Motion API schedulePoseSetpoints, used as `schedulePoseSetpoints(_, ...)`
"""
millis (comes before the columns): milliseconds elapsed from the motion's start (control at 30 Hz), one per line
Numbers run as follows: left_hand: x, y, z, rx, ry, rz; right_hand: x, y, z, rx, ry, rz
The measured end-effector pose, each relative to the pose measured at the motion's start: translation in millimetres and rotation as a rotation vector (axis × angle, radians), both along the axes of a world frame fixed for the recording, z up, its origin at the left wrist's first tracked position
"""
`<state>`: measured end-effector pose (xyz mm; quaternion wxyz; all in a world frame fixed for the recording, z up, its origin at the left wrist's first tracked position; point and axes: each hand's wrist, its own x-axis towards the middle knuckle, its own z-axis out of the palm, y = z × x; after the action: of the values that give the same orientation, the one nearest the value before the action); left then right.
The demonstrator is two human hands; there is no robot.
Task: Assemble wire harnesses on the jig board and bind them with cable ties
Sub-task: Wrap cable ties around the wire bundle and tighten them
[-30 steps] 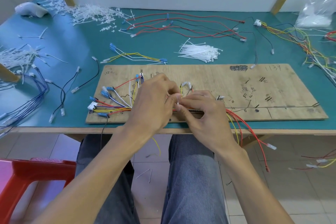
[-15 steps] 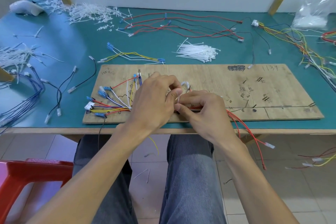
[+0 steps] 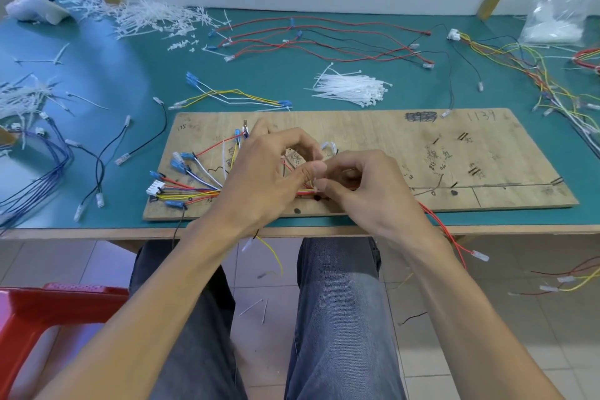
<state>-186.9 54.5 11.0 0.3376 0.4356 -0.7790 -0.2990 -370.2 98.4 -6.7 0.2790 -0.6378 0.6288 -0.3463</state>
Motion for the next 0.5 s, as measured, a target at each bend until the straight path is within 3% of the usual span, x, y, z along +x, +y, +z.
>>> schedulePoseSetpoints(167, -9, -1, 2, 0.03, 0.0, 0.083, 0, -4, 6, -0.04, -0.038, 0.089)
schedulePoseSetpoints(300, -18, -1, 0, 0.005, -0.013, 0.196, -2, -7, 4, -0.062, 0.153, 0.156)
schedulePoseSetpoints(500, -30, 1, -5, -0.027, 0.03, 0.304, -2, -9, 3, -0.109, 0.208, 0.192)
